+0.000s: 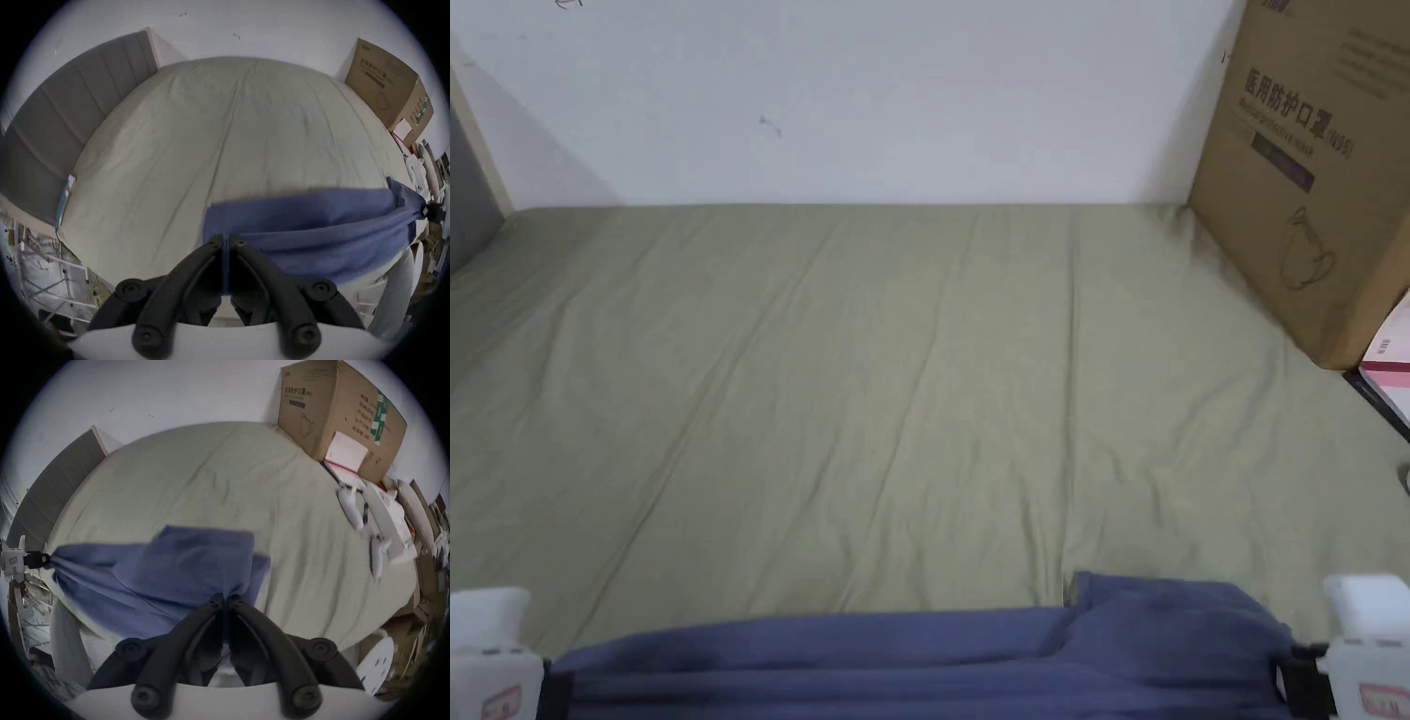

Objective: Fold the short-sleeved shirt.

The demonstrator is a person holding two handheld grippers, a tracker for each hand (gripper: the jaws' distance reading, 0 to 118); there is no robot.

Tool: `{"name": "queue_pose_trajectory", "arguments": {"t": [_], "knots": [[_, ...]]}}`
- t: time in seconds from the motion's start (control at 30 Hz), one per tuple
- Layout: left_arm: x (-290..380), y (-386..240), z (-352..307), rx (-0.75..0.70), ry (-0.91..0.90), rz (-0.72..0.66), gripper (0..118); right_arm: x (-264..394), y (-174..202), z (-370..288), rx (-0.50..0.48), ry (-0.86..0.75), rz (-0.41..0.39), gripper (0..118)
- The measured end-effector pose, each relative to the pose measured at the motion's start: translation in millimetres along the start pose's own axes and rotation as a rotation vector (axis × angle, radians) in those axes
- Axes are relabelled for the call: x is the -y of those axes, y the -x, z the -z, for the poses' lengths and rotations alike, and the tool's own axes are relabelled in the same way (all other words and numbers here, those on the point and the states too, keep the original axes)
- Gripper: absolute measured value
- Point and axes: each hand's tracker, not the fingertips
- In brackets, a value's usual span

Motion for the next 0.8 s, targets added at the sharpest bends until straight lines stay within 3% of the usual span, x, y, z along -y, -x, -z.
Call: {"name": "queue_pose_trajectory", "arguments": {"t": [0.13,0.17,0.2,0.23,0.27,0.3,0.33,0.43,0.47,0.5,0.53,0.57,0.6,0.63,0.67,0.8], "knots": [[23,12,14,0.013,0.050,-0.048,9,36,-7,15,0.004,0.041,0.029,4],[24,14,15,0.018,0.047,-0.069,29,39,-4,12,0.013,0.040,0.032,6],[24,16,13,0.006,0.038,-0.092,55,40,-3,11,0.025,0.031,0.034,19],[22,16,11,-0.026,0.033,-0.103,79,39,-1,9,0.046,0.014,0.045,48],[19,17,9,-0.033,0.027,-0.101,93,36,1,7,0.072,0.001,0.056,91],[18,20,4,-0.035,0.012,-0.107,93,32,2,2,0.100,-0.010,0.055,104],[15,22,-4,-0.023,-0.031,-0.134,93,28,4,-3,0.121,-0.046,0.055,105],[9,20,-21,0.035,-0.053,-0.174,91,13,19,-29,0.104,-0.155,0.057,103],[7,19,-25,0.056,-0.057,-0.186,71,8,25,-34,0.091,-0.174,0.062,96],[9,16,-32,0.075,-0.069,-0.193,42,3,32,-39,0.054,-0.206,0.063,82],[9,14,-37,0.084,-0.084,-0.195,42,-1,41,-43,0.018,-0.233,0.066,82],[9,12,-38,0.098,-0.087,-0.183,32,-5,51,-46,0.003,-0.247,0.065,73],[10,9,-36,0.099,-0.084,-0.174,11,-7,65,-46,0.003,-0.280,0.065,52],[12,8,-35,0.097,-0.083,-0.167,2,-10,80,-43,0.014,-0.311,0.054,14],[13,7,-33,0.099,-0.073,-0.154,2,-10,93,-39,0.020,-0.314,0.027,4],[19,19,-18,0.109,-0.056,-0.175,1,-17,144,-16,-0.006,-0.287,-0.072,4]]}}
